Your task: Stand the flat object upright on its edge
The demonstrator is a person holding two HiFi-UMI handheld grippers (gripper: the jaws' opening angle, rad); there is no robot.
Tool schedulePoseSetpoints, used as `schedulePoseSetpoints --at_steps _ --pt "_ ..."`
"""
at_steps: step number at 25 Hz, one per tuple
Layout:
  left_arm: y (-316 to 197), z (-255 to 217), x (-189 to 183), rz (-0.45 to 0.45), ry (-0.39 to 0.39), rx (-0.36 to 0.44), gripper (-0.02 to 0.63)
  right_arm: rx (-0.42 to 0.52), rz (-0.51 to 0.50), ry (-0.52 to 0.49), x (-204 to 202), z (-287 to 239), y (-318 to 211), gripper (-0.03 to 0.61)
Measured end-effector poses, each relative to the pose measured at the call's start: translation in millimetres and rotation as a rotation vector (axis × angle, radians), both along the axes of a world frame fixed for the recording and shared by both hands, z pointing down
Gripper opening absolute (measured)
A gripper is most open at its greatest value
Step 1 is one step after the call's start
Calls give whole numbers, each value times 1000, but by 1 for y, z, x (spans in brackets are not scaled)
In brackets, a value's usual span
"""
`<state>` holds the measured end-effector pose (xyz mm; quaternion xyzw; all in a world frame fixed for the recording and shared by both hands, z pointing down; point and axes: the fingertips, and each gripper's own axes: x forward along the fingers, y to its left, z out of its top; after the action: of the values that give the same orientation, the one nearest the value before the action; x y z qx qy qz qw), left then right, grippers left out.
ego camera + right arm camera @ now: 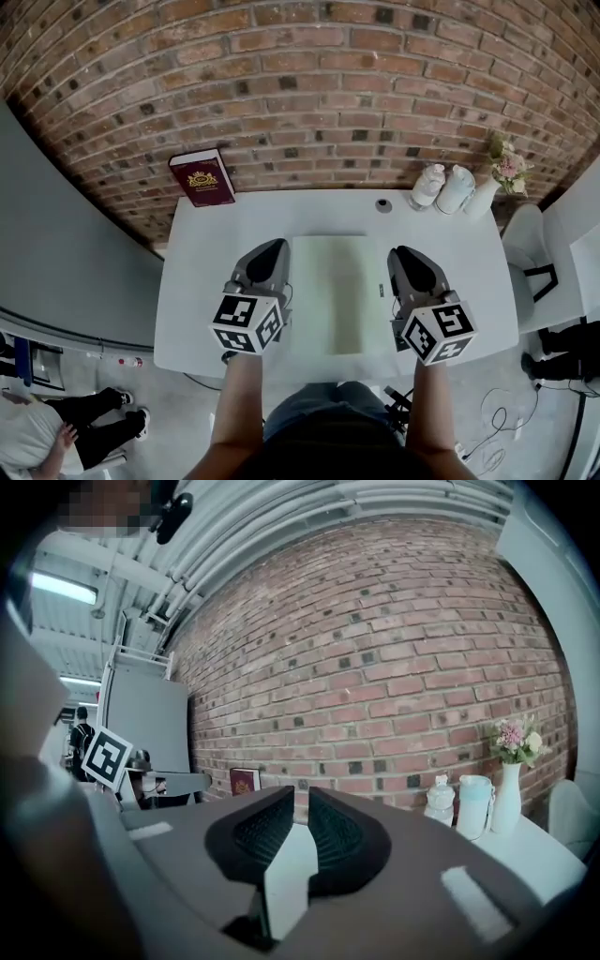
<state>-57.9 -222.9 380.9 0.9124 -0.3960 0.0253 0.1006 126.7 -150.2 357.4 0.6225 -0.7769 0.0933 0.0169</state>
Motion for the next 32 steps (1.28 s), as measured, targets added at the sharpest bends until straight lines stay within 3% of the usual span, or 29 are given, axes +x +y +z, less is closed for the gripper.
schedulePoseSetpoints --at_steps 3,4,5,10,24,32 --pt "-8 11 1 -6 4 -45 -2 -43 -3 -33 7 11 -5 74" --pt "-10 15 2 -4 7 -63 15 -60 -7 -42 9 15 -6 87" --pt "-11 19 4 -1 8 -80 79 -75 -11 -48 11 19 -7 105" --pt "-16 39 13 13 -2 -155 137 -155 -40 -76 21 41 -15 159" --pt "-22 92 14 27 -61 -323 142 -382 -87 -148 30 110 -26 183" --pt "-7 140 17 77 -50 -495 192 -486 -94 -133 19 151 -20 232"
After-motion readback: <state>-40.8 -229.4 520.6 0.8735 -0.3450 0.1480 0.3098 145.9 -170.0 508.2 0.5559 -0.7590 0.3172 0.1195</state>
